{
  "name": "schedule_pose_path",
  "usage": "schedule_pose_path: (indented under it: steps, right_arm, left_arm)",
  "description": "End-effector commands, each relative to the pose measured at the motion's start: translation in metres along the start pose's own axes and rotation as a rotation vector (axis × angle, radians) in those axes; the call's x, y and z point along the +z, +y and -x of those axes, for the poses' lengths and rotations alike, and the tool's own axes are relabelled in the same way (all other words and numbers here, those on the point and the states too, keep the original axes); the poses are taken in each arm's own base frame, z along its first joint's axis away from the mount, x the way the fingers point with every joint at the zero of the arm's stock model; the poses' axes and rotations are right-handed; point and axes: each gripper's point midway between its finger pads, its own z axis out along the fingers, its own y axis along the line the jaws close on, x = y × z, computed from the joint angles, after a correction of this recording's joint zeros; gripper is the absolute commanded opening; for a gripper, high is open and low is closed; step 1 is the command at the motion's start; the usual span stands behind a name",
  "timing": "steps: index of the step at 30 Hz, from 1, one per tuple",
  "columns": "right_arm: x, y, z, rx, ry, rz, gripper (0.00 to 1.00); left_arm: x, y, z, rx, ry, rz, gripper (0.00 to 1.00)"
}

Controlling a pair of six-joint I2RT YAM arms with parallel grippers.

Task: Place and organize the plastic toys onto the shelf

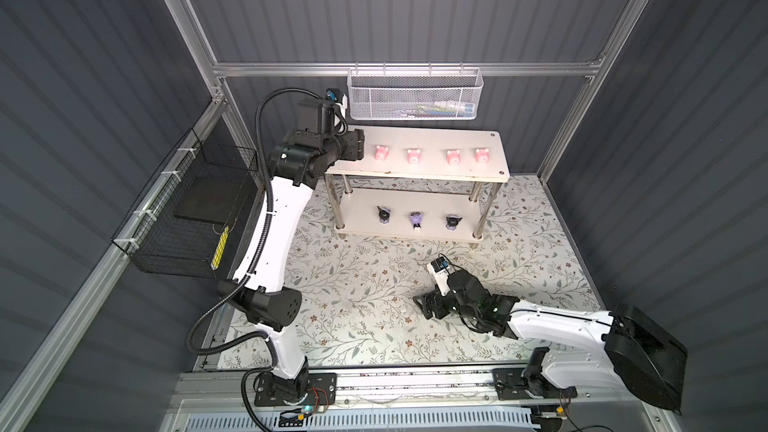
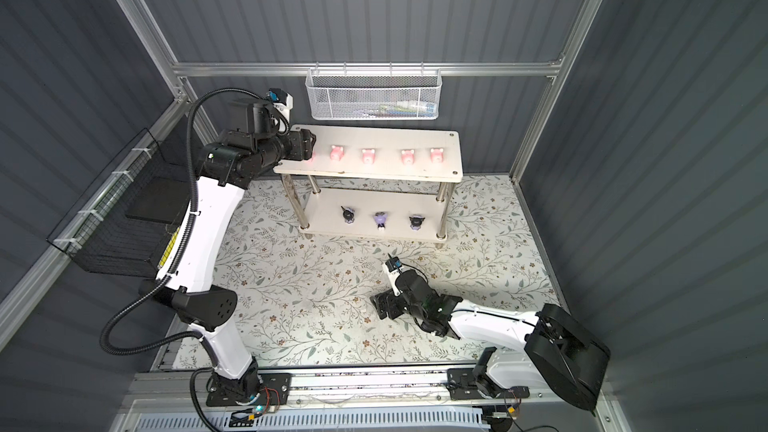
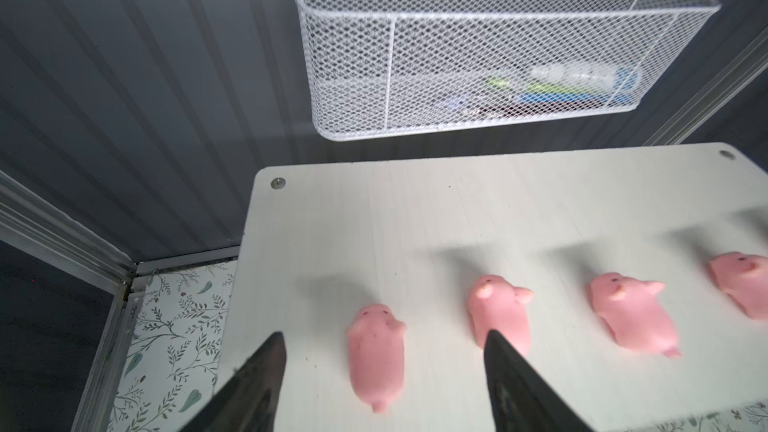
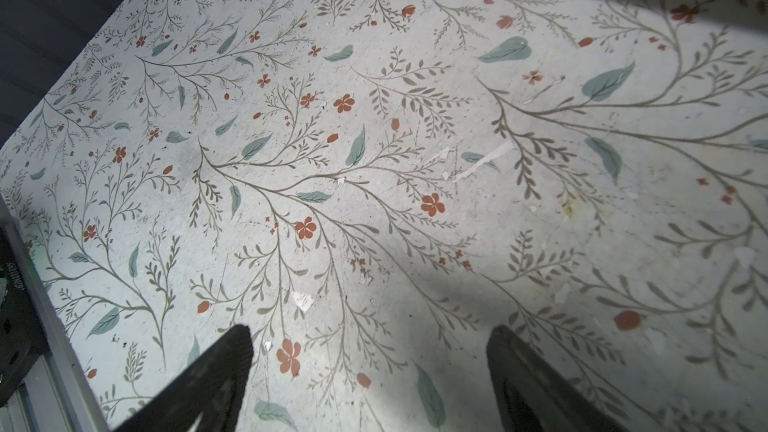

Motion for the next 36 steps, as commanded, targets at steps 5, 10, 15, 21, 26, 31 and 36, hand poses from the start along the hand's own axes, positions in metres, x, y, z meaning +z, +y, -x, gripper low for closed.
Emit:
schedule_pose_path:
  steps: [5, 10, 15, 21, 26, 31, 36]
  right_arm:
    - [-0.032, -0.003, 0.039, -0.021, -0.111, -0.060, 0.91]
    - [-0.085, -0.026, 0.069, 0.021, -0.247, -0.185, 0.90]
    - [-0.148, -0.066, 0.086, 0.095, -0.404, -0.342, 0.90]
    - [-0.193, -0.136, 0.080, 0.193, -0.492, -0.625, 0.91]
    - [-0.206, -0.181, 0.069, 0.316, -0.564, -0.774, 0.92]
    - [-0.204, -0.219, 0.048, 0.418, -0.564, -0.897, 0.94]
    - [-0.201, -0.233, 0.045, 0.406, -0.574, -0.945, 0.95]
  left_arm:
    - [-0.085, 0.005, 0.021, -0.044, -0.182, -0.010, 0.78]
    - [-0.140, 0.023, -0.015, -0.096, -0.237, 0.053, 0.80]
    - [-0.150, 0.054, -0.098, -0.153, -0.168, 0.194, 0.84]
    - [-0.122, 0.083, -0.205, -0.262, -0.101, 0.337, 0.91]
    - [-0.097, 0.109, -0.264, -0.248, -0.089, 0.488, 0.92]
    - [-0.072, 0.123, -0.296, -0.197, -0.102, 0.570, 0.96]
    - [-0.051, 0.131, -0.311, -0.052, -0.083, 0.628, 0.99]
